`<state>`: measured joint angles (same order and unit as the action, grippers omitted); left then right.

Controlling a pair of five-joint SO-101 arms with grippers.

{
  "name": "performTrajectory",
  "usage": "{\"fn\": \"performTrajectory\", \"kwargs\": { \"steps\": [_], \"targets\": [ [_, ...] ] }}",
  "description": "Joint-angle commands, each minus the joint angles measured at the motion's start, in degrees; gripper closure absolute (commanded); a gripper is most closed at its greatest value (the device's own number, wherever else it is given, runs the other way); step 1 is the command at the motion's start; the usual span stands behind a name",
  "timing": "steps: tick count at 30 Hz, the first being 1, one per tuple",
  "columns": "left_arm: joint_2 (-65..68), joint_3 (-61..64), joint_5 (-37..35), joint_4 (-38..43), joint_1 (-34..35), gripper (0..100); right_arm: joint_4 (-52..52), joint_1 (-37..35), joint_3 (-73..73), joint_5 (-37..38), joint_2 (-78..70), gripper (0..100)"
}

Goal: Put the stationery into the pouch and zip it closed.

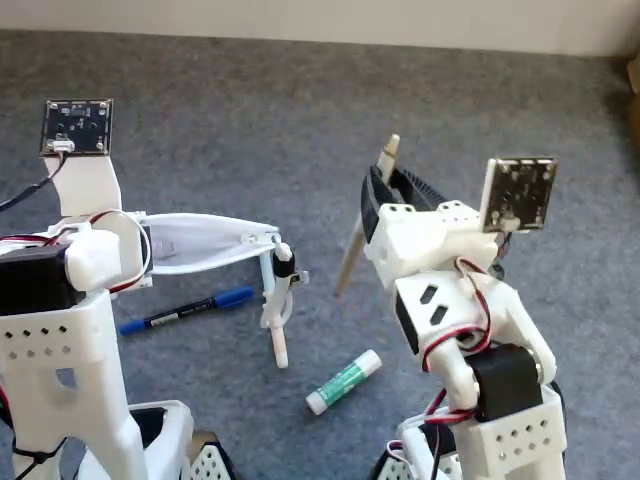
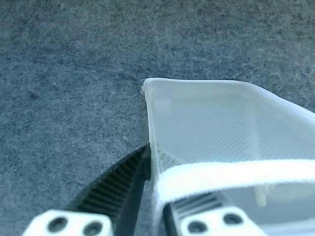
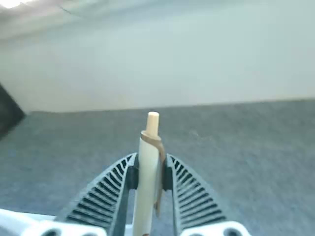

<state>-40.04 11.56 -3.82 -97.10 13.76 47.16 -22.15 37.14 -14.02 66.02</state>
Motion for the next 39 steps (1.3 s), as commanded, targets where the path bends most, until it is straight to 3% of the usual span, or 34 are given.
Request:
{"fn": "performTrajectory", "kwargs": {
  "steps": [1,29,39],
  "targets": [
    [-0.1,-3.1,0.5,-0.1,-1.0,99,-3.3,-4.6,-0.8,-0.1,2.2,99.4],
    [-0.6,-0.8,0.2,-0.4,-0.9,99,-20.3,-22.4,-0.7,0.0,1.7,99.4],
    [-0.6,-0.7,0.2,-0.4,-0.8,99,-34.7,-25.5,-0.7,0.0,-1.0,99.4]
  ]
}}
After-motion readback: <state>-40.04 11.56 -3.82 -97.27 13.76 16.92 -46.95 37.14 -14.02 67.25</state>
